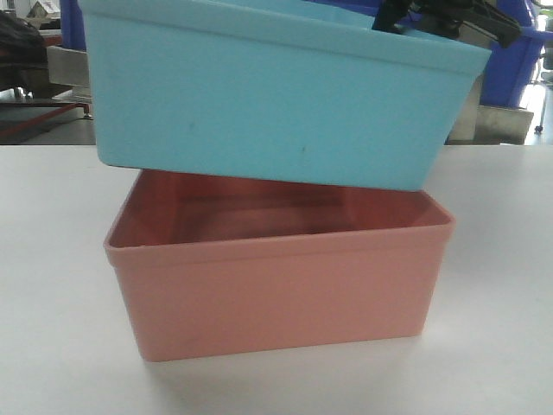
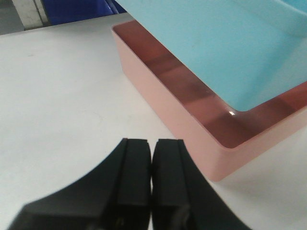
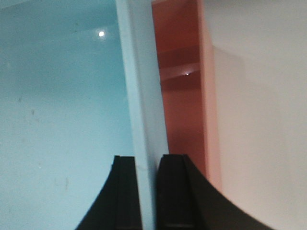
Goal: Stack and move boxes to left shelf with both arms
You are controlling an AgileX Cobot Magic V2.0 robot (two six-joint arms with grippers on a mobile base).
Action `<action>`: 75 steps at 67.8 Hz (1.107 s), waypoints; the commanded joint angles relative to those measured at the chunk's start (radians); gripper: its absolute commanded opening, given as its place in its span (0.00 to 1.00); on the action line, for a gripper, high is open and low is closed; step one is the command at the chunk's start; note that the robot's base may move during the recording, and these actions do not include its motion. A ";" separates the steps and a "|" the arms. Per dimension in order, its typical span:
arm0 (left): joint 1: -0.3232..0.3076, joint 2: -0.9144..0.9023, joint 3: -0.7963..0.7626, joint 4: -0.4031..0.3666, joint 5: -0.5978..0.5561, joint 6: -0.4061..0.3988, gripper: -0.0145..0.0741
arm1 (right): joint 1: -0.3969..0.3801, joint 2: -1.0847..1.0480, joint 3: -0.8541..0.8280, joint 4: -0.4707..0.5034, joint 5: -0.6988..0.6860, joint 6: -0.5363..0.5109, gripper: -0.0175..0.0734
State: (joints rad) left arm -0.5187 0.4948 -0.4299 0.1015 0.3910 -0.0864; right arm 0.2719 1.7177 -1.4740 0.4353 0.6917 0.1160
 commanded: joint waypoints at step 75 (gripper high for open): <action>-0.008 0.003 -0.029 -0.040 -0.080 -0.002 0.15 | 0.067 0.037 -0.037 -0.217 -0.040 0.055 0.25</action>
State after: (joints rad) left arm -0.5187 0.4948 -0.4299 0.0668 0.3893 -0.0864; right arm 0.3401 1.8116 -1.4740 0.2517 0.6970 0.1640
